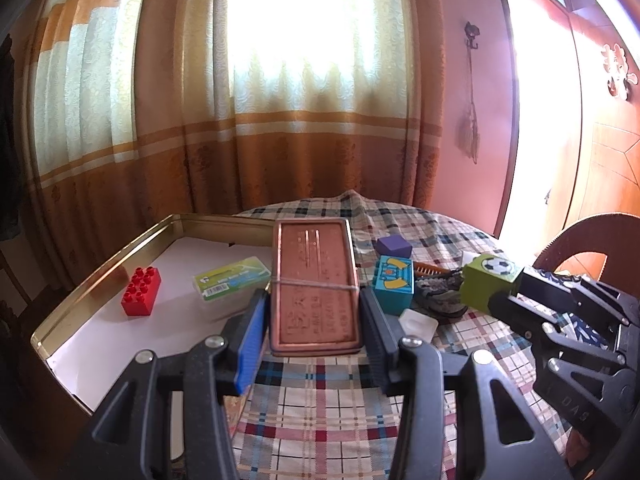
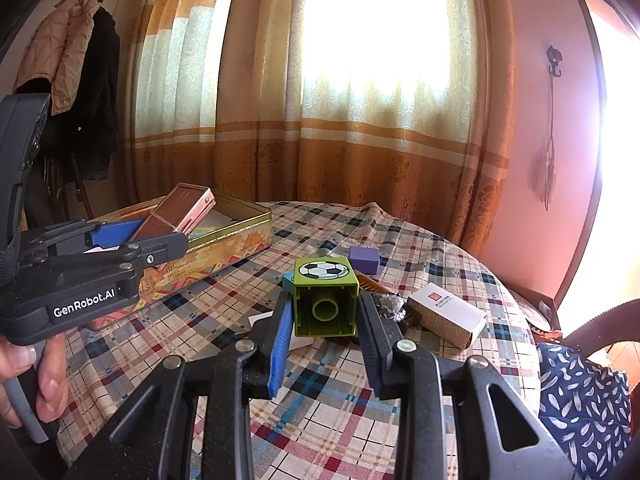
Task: Organize rigid objects
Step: 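Carry the copper box and soccer block with both grippers over the tin tray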
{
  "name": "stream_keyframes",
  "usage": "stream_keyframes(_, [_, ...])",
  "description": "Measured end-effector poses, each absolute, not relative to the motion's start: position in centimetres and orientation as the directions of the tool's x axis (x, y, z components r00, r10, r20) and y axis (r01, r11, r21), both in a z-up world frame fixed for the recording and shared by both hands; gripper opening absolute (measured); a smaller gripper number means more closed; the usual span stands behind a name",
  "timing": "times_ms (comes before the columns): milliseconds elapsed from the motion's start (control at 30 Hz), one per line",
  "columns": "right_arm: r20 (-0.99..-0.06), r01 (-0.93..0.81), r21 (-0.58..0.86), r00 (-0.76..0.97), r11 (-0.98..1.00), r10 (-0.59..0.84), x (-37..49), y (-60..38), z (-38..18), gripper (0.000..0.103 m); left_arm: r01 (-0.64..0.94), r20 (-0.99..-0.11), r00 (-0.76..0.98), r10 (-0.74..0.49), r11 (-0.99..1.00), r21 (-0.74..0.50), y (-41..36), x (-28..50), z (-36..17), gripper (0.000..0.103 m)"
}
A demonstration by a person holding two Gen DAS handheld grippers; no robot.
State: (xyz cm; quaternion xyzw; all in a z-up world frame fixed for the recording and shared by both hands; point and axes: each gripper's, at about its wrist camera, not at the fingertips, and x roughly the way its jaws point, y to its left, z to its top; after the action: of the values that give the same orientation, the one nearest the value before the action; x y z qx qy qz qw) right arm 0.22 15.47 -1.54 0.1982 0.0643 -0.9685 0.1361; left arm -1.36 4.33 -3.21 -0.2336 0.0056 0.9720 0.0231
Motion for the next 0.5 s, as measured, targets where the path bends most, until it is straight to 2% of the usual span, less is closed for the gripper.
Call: stream_keyframes(500, [-0.402,0.338,-0.058,-0.869,-0.939,-0.288,0.1,13.7,-0.6,0.034,-0.017,-0.462,-0.887,0.017,-1.0,-0.004,2.5,-1.4,-2.9,0.044])
